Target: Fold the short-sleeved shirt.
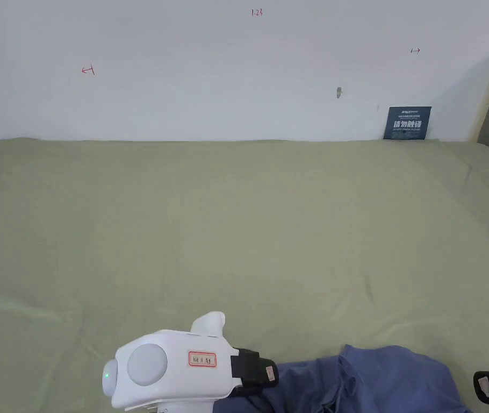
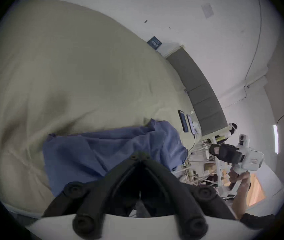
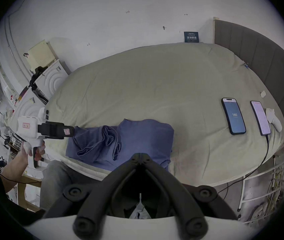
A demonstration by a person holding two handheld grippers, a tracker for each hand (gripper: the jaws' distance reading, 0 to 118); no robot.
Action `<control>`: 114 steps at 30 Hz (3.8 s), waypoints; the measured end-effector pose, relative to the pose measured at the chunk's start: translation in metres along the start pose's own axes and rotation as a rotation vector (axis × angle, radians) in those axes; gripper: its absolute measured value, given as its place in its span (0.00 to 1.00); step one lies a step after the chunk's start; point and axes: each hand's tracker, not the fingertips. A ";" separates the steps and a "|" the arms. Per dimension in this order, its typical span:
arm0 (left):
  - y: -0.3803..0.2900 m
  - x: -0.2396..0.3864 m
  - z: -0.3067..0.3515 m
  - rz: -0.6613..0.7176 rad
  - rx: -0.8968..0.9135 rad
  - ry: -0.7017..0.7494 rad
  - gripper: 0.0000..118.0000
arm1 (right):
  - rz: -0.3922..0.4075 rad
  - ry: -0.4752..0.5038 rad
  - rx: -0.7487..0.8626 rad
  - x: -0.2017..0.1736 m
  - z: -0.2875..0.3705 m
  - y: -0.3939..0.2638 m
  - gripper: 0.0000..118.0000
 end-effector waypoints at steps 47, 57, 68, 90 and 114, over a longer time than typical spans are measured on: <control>-0.001 -0.097 0.097 0.351 0.196 0.000 0.10 | 0.050 0.019 -0.078 -0.021 -0.033 0.005 0.00; 0.008 -0.111 0.245 0.247 0.271 0.290 0.10 | 0.090 0.045 -0.068 -0.039 -0.046 0.025 0.00; 0.032 -0.020 0.107 0.102 0.070 0.040 0.30 | 0.139 0.033 -0.076 -0.047 -0.035 0.018 0.00; -0.048 -0.072 -0.053 0.277 -0.025 -0.101 0.00 | 0.144 0.042 -0.076 -0.052 -0.032 0.008 0.00; -0.007 -0.124 0.181 0.135 0.163 0.091 0.22 | 0.019 0.525 -0.391 -0.158 -0.295 0.014 0.00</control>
